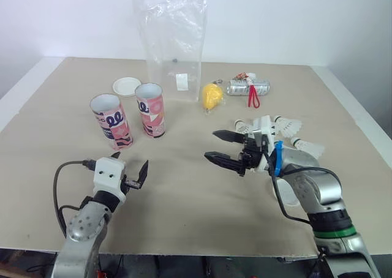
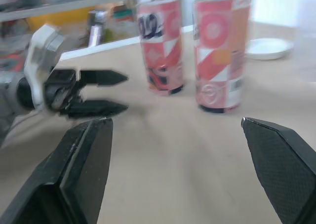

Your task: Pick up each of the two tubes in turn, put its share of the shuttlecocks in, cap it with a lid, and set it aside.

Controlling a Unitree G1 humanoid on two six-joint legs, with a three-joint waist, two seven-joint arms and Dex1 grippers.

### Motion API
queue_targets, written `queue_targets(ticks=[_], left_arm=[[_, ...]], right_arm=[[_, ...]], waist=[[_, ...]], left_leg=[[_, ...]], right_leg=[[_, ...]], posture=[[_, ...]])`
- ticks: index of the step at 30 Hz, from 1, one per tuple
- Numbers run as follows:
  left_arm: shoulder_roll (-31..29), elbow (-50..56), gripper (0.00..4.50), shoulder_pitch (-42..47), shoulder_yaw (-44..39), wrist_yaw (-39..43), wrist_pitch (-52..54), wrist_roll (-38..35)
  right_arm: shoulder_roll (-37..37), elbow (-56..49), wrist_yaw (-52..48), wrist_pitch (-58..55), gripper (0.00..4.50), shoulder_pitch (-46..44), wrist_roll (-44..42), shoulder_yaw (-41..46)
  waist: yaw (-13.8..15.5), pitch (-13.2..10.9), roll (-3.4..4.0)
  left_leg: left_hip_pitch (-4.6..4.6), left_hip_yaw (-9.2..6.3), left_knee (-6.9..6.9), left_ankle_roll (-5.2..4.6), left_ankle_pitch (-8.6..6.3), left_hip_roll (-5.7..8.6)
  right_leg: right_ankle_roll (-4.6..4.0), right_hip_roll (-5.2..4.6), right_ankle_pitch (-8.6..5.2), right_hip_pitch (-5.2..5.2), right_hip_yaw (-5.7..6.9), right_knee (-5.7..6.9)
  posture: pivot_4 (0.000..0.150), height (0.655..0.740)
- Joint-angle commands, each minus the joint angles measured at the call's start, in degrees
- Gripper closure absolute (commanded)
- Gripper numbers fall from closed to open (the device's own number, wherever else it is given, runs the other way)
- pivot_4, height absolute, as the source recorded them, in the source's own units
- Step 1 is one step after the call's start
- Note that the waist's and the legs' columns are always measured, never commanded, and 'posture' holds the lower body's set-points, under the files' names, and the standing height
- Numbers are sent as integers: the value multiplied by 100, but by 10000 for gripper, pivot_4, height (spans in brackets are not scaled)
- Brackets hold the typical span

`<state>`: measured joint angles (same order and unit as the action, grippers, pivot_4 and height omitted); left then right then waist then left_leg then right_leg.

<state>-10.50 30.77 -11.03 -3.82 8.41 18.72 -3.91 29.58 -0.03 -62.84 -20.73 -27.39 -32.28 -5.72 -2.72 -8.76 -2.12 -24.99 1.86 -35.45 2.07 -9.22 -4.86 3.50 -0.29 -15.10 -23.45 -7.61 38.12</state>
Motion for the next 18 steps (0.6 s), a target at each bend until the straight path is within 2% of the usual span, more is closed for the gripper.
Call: queue_targets(ticks=[1, 6, 11, 18], left_arm=[[139, 179, 0, 51, -270, -522, 40, 274], [317, -216, 0, 368, -545, -816, 43, 217], [289, -596, 0, 677, -608, -639, -35, -9], [10, -1264, 0, 1268, -757, -221, -113, -351]], right_arm=[[57, 404, -675, 416, 361, -310, 159, -55], [38, 1296, -1419, 1287, 361, -794, 502, -61], [-79, 2175, -1915, 2055, 361, -1203, 871, -112], [-302, 2788, -2032, 2395, 361, -1537, 1063, -6]], waist=[[2, 0, 0], [0, -4, 6], [-1, -4, 6], [0, -9, 14]], left_leg=[[-1, -2, 1, 0, 0, 0], [-4, -18, -3, -1, 0, 6], [-2, -22, -6, -1, 1, 9], [-5, -25, -3, -1, 1, 10]], right_leg=[[-1, 1, -1, -1, 1, 0], [10, 4, -5, 2, 8, 0], [13, 5, -2, 2, 8, 1], [16, 8, 9, 2, 8, 2]], posture=[[1500, 7400], [1500, 7400], [1500, 7400], [1500, 7400]])
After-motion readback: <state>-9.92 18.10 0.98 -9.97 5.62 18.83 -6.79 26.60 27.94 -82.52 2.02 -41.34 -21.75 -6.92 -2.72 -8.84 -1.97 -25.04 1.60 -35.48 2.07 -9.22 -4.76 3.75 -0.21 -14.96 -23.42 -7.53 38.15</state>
